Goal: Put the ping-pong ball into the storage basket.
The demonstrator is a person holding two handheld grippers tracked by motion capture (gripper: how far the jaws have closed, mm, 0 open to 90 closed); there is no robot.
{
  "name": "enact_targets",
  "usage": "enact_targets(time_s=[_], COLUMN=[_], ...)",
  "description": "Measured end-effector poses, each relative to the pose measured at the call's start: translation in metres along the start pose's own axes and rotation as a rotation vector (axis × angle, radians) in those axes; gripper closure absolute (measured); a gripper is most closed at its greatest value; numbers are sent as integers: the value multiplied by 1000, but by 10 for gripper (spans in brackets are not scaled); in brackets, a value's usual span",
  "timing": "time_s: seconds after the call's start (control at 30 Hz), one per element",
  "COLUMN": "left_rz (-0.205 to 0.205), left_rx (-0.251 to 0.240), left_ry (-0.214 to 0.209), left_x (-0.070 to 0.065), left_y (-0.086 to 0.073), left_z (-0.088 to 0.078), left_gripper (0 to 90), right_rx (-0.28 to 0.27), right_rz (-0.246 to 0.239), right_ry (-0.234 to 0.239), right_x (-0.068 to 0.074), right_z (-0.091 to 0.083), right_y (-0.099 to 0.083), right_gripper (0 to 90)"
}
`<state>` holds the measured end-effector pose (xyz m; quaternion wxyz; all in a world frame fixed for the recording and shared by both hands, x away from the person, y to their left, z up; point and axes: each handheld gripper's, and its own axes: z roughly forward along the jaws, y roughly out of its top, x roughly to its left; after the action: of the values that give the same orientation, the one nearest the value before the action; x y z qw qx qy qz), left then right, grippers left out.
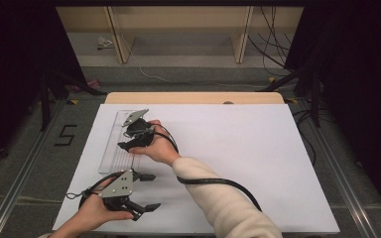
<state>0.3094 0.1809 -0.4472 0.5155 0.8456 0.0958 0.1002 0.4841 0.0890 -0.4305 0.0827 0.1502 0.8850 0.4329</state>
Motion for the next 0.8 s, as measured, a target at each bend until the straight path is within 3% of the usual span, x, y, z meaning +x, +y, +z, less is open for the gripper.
enact_targets(time_s=[0.27,0.57,0.8], left_rz=[0,0,0], left_rx=[0,0,0], left_ry=[1,1,2], left_x=[0,0,0], left_y=[0,0,0], left_z=[0,0,0], left_gripper=[181,181,180], right_rx=[-26,-53,-57], right_rz=[10,21,42], right_ry=[-8,-17,-33], right_x=[0,-2,-7], right_z=[-9,-20,-27], right_y=[3,3,-6], right_gripper=[230,164,163])
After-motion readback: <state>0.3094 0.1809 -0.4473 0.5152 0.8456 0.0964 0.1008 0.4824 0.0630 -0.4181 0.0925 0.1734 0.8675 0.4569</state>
